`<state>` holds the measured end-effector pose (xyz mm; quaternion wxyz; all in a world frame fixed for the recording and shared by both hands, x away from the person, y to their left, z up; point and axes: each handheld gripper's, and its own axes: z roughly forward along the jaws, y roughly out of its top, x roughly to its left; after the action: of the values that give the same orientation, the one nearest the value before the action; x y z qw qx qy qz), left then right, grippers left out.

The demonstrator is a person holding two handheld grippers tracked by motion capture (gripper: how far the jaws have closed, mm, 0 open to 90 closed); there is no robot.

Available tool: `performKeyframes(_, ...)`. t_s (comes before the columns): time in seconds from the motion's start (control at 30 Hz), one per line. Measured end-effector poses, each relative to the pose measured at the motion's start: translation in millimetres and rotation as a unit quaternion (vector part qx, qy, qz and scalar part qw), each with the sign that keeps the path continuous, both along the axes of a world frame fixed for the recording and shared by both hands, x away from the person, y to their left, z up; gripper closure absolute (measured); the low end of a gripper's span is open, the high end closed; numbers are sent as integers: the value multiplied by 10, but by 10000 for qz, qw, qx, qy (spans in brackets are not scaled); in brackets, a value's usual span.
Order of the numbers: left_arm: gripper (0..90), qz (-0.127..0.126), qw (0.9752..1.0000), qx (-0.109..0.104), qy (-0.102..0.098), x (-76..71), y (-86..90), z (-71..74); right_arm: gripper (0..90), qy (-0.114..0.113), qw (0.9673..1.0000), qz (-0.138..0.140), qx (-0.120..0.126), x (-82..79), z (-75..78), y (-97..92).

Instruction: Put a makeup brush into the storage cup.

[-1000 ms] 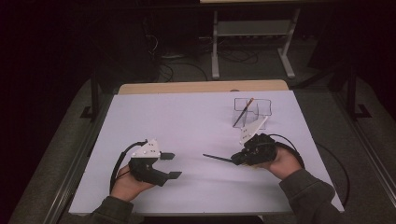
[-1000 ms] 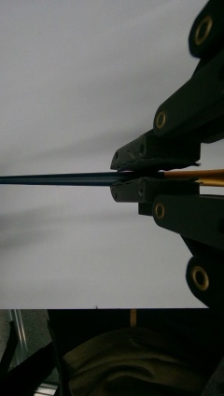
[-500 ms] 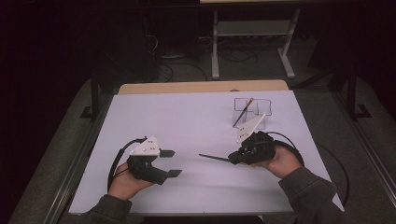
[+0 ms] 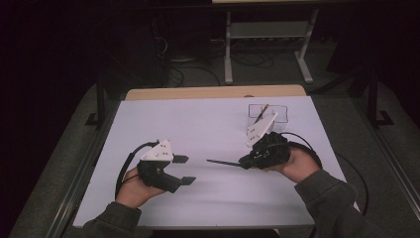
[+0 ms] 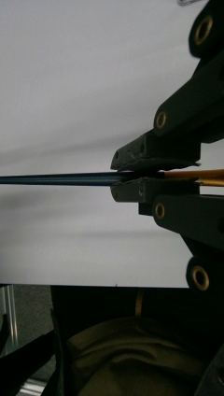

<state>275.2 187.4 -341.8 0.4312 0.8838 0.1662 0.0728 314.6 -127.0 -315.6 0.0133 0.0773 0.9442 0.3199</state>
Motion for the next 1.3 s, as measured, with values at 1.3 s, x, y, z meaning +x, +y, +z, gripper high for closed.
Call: performKeyframes(1.3,591,-802,9944,627,294,40,-403,-78,828,91,9971,755,-93,-90,-226,496)
